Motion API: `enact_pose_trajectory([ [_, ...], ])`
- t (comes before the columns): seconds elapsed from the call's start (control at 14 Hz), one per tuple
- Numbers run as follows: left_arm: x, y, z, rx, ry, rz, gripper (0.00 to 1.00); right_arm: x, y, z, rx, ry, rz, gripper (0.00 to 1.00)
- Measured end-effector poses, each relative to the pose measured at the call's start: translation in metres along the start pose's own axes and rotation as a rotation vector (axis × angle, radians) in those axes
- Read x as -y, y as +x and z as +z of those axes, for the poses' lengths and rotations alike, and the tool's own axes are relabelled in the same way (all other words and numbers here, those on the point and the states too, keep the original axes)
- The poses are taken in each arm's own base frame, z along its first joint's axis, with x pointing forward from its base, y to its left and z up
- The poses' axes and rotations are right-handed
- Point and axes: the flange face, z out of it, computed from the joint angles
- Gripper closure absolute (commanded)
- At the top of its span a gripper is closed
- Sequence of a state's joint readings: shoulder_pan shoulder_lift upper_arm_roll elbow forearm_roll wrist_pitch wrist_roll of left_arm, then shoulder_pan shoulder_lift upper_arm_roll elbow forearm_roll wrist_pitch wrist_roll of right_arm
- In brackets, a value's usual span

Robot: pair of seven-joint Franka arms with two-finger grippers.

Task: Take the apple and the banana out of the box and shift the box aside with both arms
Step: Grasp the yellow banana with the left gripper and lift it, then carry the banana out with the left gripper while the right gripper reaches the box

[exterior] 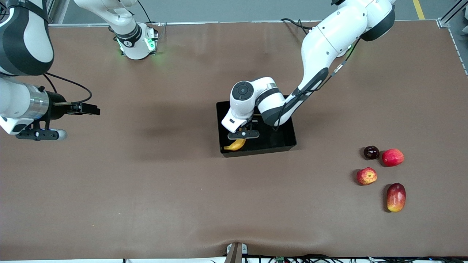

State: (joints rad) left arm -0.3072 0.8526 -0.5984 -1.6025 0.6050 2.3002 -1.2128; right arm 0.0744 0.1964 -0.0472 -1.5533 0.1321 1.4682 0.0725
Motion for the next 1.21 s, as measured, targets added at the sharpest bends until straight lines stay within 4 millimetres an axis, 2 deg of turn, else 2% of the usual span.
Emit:
enact_pose_trajectory([
  [0.14,0.0,0.003,-0.002,-0.004,-0.003,0.01,1.0,0.008,0.001,0.002,-0.006,0.001,0.019,0.0],
  [0.43,-0.002,0.011,-0.011,-0.022,-0.016,0.024,1.0,0.035,0.0,0.007,-0.009,0.0,0.061,0.0],
  [0.71,-0.001,0.021,-0.033,-0.056,-0.031,0.016,1.0,0.046,-0.001,0.006,-0.005,0.035,0.071,0.0],
  [0.79,0.001,0.026,-0.043,-0.069,-0.031,0.017,1.0,0.051,-0.002,0.006,-0.005,0.036,0.078,0.0],
  [0.93,0.008,0.038,-0.073,-0.099,-0.004,0.02,1.0,0.077,-0.007,0.009,-0.008,0.03,0.074,0.0],
  [1.07,0.018,0.054,-0.117,-0.114,0.01,0.009,1.0,0.109,-0.011,0.011,-0.032,0.041,0.051,0.0],
  [1.21,0.043,0.077,-0.164,-0.113,0.001,0.025,1.0,0.131,-0.01,0.017,-0.033,0.094,0.041,0.0],
])
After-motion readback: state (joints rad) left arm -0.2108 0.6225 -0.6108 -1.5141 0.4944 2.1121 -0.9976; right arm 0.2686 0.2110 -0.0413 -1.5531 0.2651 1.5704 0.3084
